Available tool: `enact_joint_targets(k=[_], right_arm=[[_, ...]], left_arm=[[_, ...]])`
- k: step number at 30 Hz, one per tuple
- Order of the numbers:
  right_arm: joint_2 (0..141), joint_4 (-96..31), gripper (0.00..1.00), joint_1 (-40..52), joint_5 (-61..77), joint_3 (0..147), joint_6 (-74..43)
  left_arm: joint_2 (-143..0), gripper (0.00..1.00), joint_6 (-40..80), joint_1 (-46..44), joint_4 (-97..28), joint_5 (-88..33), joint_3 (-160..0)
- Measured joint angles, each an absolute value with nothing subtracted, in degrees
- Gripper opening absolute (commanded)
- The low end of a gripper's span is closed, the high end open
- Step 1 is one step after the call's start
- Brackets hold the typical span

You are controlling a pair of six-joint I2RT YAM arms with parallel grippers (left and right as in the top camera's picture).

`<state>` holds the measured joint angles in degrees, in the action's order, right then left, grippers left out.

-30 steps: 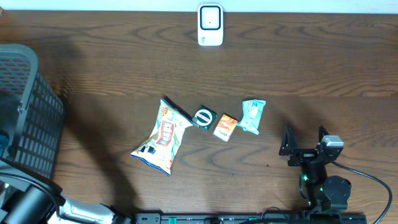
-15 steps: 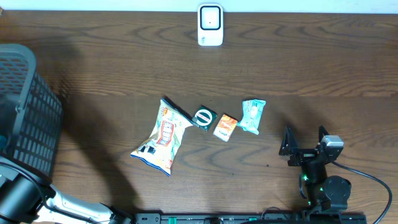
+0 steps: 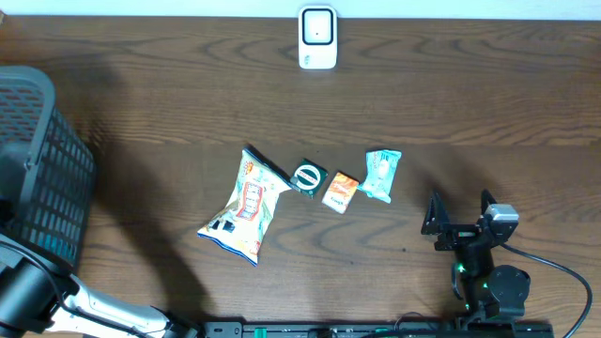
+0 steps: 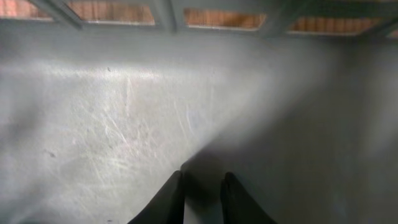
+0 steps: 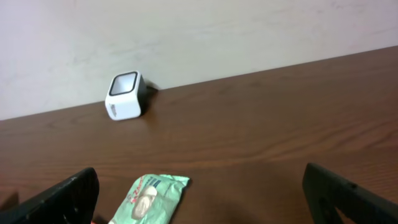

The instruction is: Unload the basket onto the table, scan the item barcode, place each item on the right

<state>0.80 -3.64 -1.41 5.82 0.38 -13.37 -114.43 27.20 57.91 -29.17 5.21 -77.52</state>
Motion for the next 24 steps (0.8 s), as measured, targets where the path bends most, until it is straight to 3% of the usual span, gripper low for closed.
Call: enact_joint_targets(k=[3, 5, 6, 19, 24], right_arm=[[0.8, -3.7, 0.99, -1.4, 5.8, 0.4, -13.4], [0.8, -3.7, 0.99, -1.4, 5.8, 0.4, -13.4], [0.8, -3.7, 0.99, -1.4, 5.8, 0.4, -13.4], [0.8, -3.6, 0.99, -1.4, 5.8, 0.4, -13.4], [0.8, -3.6, 0.99, -1.4, 5.8, 0.4, -13.4]], left_arm=[[-113.9, 0.81, 27.2, 57.6, -30.2, 3.7, -77.5], [-113.3, 0.97, 27.3, 57.3, -31.7, 2.7, -77.6], [-113.0, 1.0, 27.5, 57.2, -32.4, 2.1, -77.6], [-92.6, 0.98, 45.8, 57.1, -44.3, 0.8, -79.9], [-93.5, 0.98, 53.5, 57.1, -50.8, 2.1, -80.0]])
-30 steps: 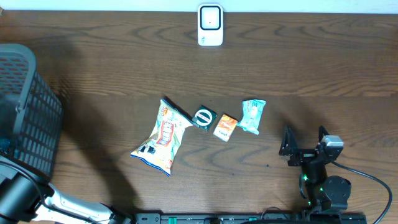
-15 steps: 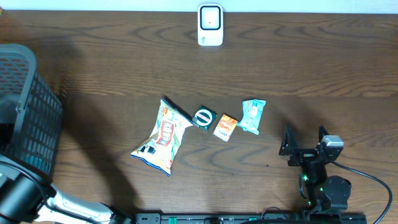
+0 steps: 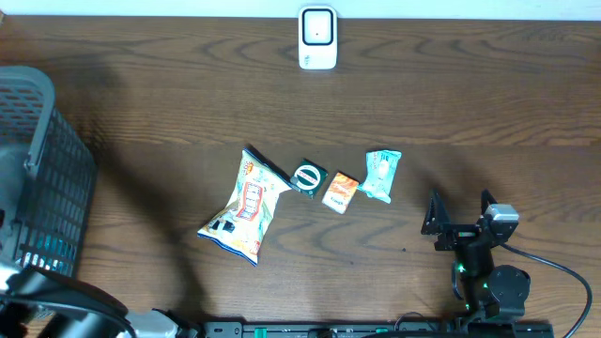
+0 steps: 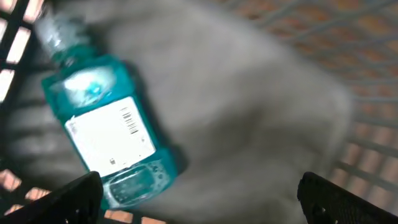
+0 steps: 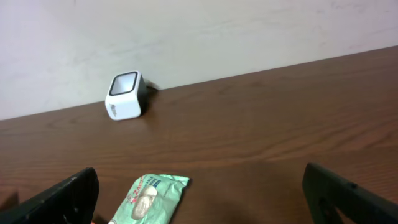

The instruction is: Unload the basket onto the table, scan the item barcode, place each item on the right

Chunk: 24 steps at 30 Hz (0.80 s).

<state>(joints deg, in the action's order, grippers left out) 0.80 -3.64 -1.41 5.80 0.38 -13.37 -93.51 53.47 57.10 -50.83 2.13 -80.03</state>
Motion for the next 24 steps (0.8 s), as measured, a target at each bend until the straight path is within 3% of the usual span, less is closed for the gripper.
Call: enact_joint_targets(k=[10, 24], right_arm=[[0.8, -3.6, 0.99, -1.4, 5.8, 0.4, -13.4], [0.8, -3.6, 0.99, -1.4, 5.8, 0.4, -13.4]], left_arm=[[-104.4, 0.98, 63.5, 57.1, -57.4, 2.3, -79.0], [-109.5, 0.98, 66.2, 57.1, -56.9, 9.5, -77.3]])
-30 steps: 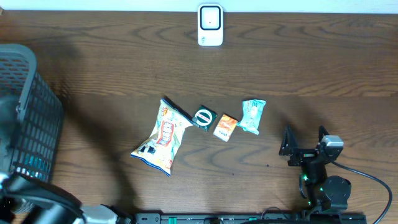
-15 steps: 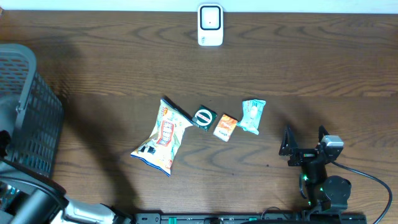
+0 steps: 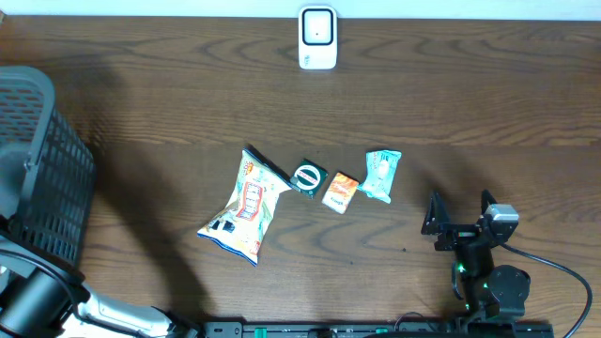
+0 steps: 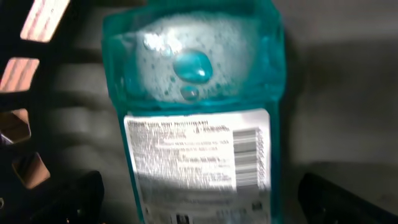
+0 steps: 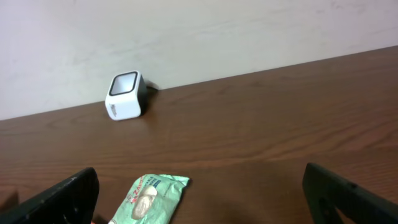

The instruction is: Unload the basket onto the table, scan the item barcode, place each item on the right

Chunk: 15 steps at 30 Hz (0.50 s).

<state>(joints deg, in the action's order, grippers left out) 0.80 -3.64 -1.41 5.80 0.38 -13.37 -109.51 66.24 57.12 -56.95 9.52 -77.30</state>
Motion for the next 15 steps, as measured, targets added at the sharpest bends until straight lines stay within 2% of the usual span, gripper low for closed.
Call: enact_joint_targets(k=[6, 11, 15], right_arm=[[0.8, -3.6, 0.99, -1.4, 5.8, 0.4, -13.4], [0.8, -3.6, 0.99, -1.4, 5.8, 0.4, -13.4], [0.8, -3.6, 0.99, -1.4, 5.8, 0.4, -13.4]], left_arm=[[-112.0, 0.98, 65.6, 57.1, -56.9, 11.1, -77.7], [-113.7, 0.61, 63.6, 57.1, -56.7, 12.4, -79.2], [-113.9, 0.55, 62.5, 57.0, -56.8, 13.1, -79.6]])
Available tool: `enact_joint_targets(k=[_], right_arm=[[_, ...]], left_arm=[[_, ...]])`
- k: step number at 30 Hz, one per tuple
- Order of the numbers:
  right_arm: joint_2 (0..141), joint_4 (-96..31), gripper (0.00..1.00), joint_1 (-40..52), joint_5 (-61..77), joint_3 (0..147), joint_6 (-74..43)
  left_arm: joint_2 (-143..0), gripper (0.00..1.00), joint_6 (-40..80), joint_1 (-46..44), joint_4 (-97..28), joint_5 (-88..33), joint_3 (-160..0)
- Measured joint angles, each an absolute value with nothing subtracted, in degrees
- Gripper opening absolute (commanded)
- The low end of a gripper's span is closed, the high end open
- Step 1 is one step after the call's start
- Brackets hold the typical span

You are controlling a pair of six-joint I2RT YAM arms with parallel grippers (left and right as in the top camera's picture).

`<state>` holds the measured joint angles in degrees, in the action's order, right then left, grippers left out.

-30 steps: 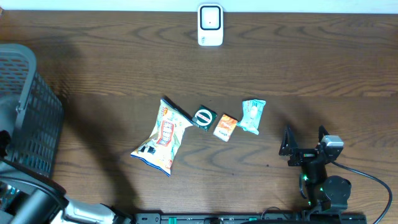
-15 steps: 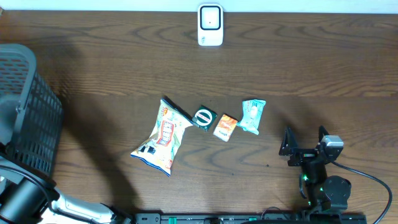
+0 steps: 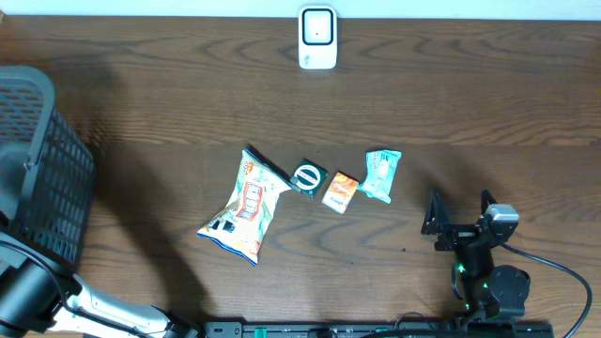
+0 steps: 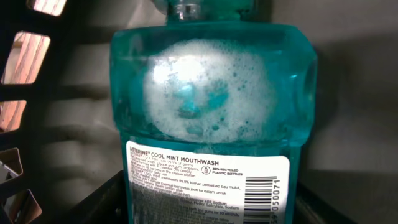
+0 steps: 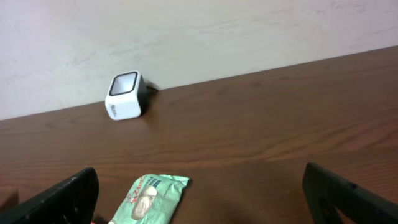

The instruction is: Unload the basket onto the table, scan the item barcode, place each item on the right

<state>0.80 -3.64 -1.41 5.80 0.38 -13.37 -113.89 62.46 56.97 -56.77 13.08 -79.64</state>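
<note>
A teal mouthwash bottle lies on the grey floor of the black mesh basket, its white label and barcode facing my left wrist camera. My left gripper is open, one dark finger on each side of the bottle's lower body; whether they touch it cannot be told. In the overhead view the basket hides that gripper. The white scanner stands at the table's far edge. My right gripper rests open near the front right, holding nothing.
A chip bag, a round dark green item, an orange packet and a mint-green packet lie mid-table. The basket's mesh walls close in on the left of the bottle. The pale wall runs behind the scanner.
My left gripper has come closer to the mouthwash bottle, which now fills the wrist view, and its fingers now flank the bottle's sides. The right arm and table items are unchanged.
My left gripper was nearly shut over the bare basket floor. Then it stood wide open with the mouthwash bottle lying to its left. Then it was centred over the bottle's label, and now sits lower with fingers astride the bottle. The right arm stayed still throughout.
</note>
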Motion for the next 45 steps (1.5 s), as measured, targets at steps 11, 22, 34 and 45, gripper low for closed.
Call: enact_joint_targets(k=[11, 22, 34, 45], right_arm=[[0.8, -3.6, 0.99, -1.4, 5.8, 0.4, -13.4], [0.8, -3.6, 0.99, -1.4, 5.8, 0.4, -13.4], [0.8, -3.6, 0.99, -1.4, 5.8, 0.4, -13.4], [0.8, -3.6, 0.99, -1.4, 5.8, 0.4, -13.4]], left_arm=[[-115.0, 0.44, 55.4, 57.3, -55.7, 11.6, -82.3], [-115.0, 0.87, 50.4, 57.3, -54.7, 7.2, -82.9], [-113.0, 0.8, 49.0, 57.3, -49.8, 6.0, -79.1], [-111.2, 0.44, 45.0, 57.3, -46.3, 5.9, -76.3]])
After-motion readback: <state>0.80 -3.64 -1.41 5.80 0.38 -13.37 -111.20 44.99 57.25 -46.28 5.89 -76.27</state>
